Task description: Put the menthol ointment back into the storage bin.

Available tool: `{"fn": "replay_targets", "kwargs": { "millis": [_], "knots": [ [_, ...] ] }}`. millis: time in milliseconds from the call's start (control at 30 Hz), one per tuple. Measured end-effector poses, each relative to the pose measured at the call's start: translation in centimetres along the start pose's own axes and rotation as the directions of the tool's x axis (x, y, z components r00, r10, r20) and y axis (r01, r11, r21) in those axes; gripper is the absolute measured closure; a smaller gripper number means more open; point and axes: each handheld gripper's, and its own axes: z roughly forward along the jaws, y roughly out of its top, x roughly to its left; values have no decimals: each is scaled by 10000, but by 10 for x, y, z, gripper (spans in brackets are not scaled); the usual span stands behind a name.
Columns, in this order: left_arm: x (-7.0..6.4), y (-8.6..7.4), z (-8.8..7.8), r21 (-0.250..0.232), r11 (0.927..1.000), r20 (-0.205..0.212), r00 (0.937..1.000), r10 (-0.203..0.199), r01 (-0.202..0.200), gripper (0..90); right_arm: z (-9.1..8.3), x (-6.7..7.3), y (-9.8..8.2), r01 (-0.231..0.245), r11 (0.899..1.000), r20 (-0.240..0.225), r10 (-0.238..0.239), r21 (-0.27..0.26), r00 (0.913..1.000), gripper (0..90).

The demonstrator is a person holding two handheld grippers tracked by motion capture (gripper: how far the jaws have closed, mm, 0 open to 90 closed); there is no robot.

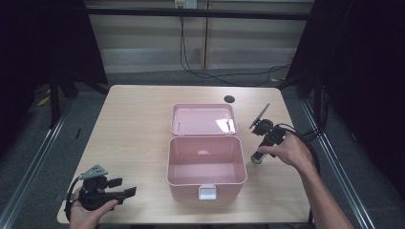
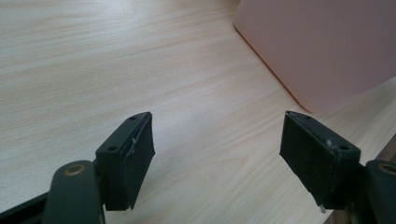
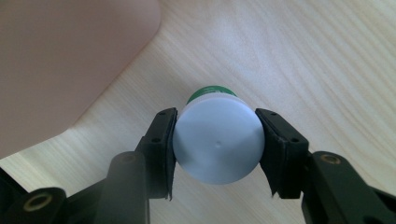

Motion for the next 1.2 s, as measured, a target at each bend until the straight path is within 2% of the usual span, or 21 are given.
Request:
{"fn": "replay_targets", "kwargs": {
  "millis": [33, 100, 233, 500, 567, 600, 667, 700, 867, 1033, 1200],
  "knots": [
    [0, 0, 0, 6, 10000, 22, 10000, -6, 6, 256, -2, 0, 0, -25, 10000, -99, 25, -59, 9999, 513],
    [0, 0, 0, 5, 10000, 35, 10000, 12, -12, 254, -7, 1, -1, 72, 10000, 35, -72, -42, 10000, 514],
    [0, 0, 0, 11, 10000, 86, 10000, -14, 14, 247, -12, 5, -1, 174, 9996, 22, -174, -239, 9998, 513],
    [0, 0, 0, 4, 10000, 51, 10000, -8, 8, 244, -17, 14, 2, 525, 9985, -36, -526, -152, 9986, 513],
    [0, 0, 0, -27, 10000, 33, 10000, -38, 38, 245, -19, 15, 2, 975, 9947, -53, -977, -338, 9952, 513],
    [1, 0, 0, -27, 10000, 34, 10000, -40, 40, 245, -20, 17, 2, 975, 9947, -72, -978, -330, 9952, 513],
    [0, 0, 0, -11, 10000, 16, 10000, -27, 27, 245, -22, 20, 2, 1216, 9925, 49, -1216, -91, 9926, 513],
    [0, 0, 0, -14, 10000, 37, 10000, -18, 18, 245, -21, 21, 2, 1195, 9926, 27, -1194, -234, 9928, 513],
    [1, 0, 0, -18, 10000, 39, 10000, -28, 28, 245, -29, 22, 2, 1295, 9912, 140, -1292, -256, 9915, 513],
    [0, 0, 1, 27, 10000, -1, 10000, -1, 1, 246, -33, 23, 0, 1331, 9909, -51, -1333, -203, 9911, 513],
    [0, 0, 1, 43, 10000, 12, 10000, -8, 8, 246, -42, 24, -2, 1409, 9894, 14, -1410, -360, 9900, 513]
  ]
}}
